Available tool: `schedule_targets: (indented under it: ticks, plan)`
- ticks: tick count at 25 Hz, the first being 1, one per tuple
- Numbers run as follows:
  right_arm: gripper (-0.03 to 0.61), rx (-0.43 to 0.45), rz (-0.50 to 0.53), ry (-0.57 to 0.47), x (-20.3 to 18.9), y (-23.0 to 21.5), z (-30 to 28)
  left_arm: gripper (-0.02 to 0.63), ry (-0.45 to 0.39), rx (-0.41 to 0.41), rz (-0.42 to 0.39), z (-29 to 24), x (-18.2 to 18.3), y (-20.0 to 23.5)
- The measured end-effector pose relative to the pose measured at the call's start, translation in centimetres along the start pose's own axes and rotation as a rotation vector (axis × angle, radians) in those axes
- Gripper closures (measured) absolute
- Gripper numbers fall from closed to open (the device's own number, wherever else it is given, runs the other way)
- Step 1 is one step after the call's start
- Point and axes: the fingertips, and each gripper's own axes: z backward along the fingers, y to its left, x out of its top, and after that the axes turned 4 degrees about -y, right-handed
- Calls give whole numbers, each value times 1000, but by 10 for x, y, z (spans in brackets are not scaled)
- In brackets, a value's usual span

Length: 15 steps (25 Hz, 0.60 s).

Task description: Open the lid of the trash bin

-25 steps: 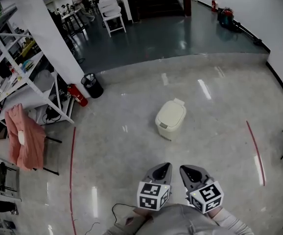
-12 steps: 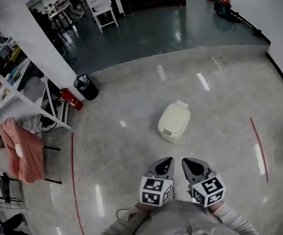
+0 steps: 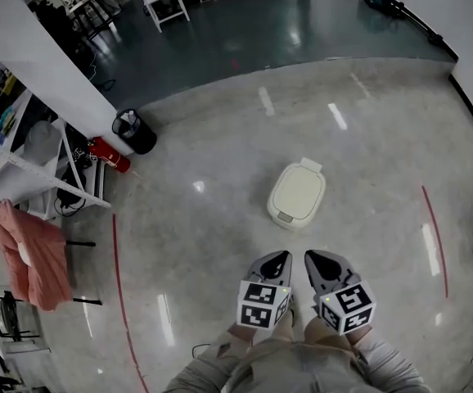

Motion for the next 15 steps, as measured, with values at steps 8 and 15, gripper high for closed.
schedule_targets:
  ticks: [8,15]
  plan:
    - [575,-47,-45,46,-20,-33,-37,611,47,17,32,-55,-31,44]
    - [575,-72,-88,97,-58,-65,-70,612,112,37,79,-113,-76,66]
